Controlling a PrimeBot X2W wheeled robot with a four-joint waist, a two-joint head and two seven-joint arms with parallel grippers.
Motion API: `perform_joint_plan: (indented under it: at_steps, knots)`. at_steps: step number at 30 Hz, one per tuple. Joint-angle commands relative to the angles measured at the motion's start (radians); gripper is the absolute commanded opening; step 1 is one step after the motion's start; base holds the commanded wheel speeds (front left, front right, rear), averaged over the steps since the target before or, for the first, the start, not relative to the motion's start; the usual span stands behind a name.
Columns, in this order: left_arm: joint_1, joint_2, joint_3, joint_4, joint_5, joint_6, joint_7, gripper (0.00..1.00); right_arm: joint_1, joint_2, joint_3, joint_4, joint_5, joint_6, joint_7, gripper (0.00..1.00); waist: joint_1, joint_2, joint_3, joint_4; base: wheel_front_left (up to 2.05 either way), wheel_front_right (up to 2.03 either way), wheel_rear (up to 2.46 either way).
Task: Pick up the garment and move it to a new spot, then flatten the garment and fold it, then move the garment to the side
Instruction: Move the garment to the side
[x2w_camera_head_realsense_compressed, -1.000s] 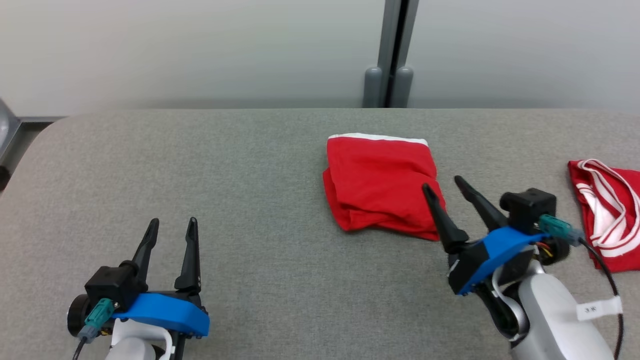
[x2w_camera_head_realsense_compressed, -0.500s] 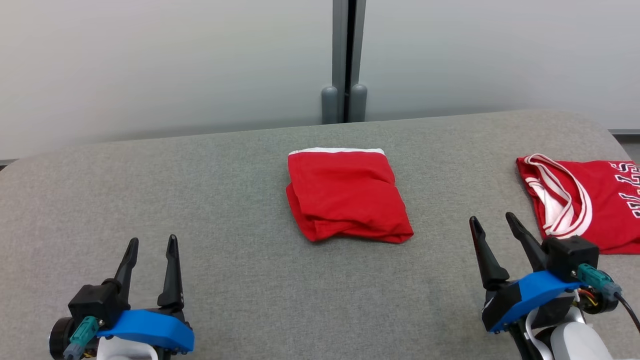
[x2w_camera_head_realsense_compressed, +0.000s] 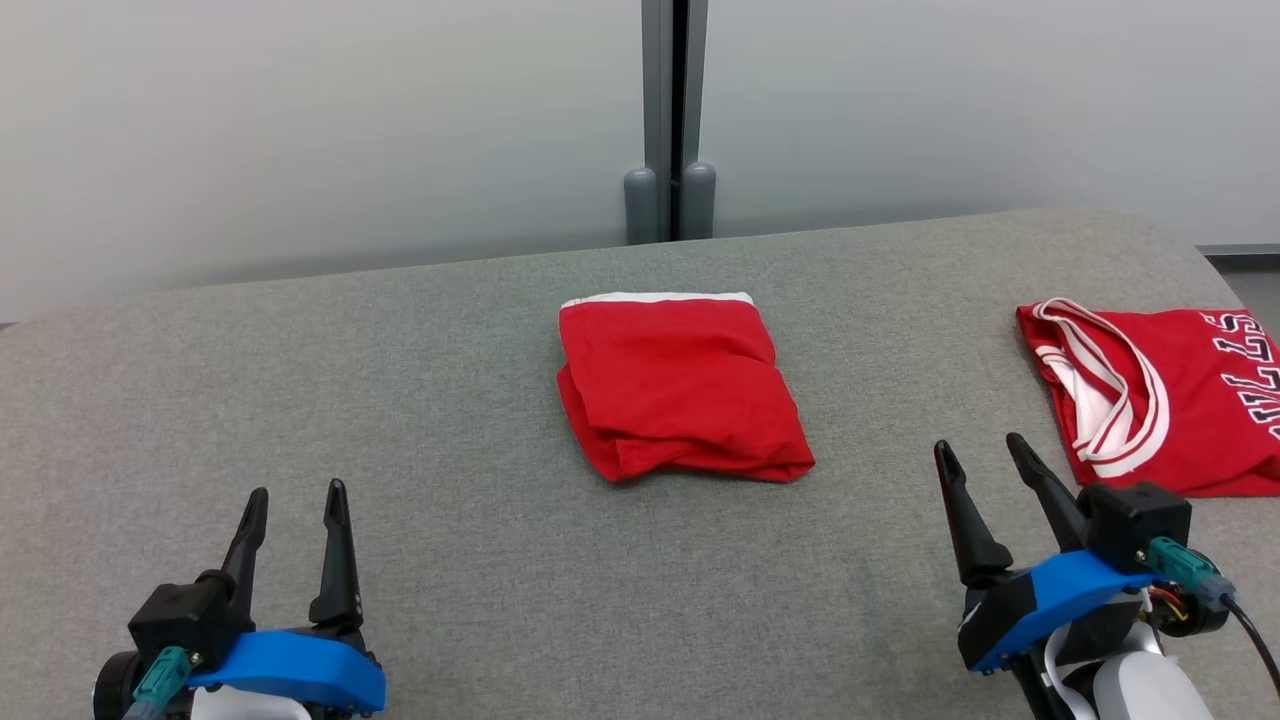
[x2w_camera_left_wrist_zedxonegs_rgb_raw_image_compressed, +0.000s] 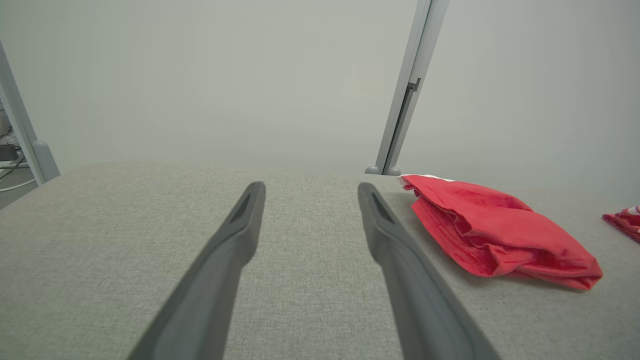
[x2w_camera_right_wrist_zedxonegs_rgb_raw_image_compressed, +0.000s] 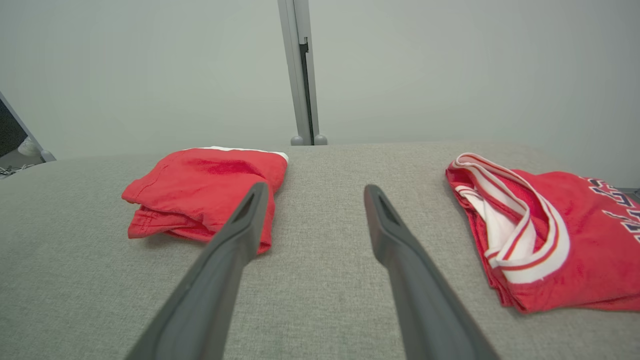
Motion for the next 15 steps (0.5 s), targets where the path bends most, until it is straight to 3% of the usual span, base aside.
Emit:
perform_joint_plan:
  at_steps: [1, 11, 15]
  knots:
    - [0.007, 0.007, -0.001, -0.006, 0.000, 0.004, 0.003, 1.00, 0.002, 0.005, 0.001, 0.001, -0.008, 0.001, -0.004, 1.00, 0.0000, -0.0001, 0.000, 0.003, 0.00, 0.00, 0.00]
    - [0.000, 0.010, -0.012, -0.022, 0.000, 0.015, 0.010, 1.00, -0.024, 0.008, 0.018, -0.002, -0.004, 0.001, 0.016, 1.00, 0.0000, -0.0001, 0.013, 0.020, 0.00, 0.00, 0.00]
    - [-0.019, 0.010, -0.022, -0.041, 0.007, 0.012, 0.014, 1.00, -0.075, 0.010, 0.032, 0.014, 0.020, 0.001, 0.071, 1.00, 0.0000, -0.0001, 0.044, 0.043, 0.00, 0.00, 0.00]
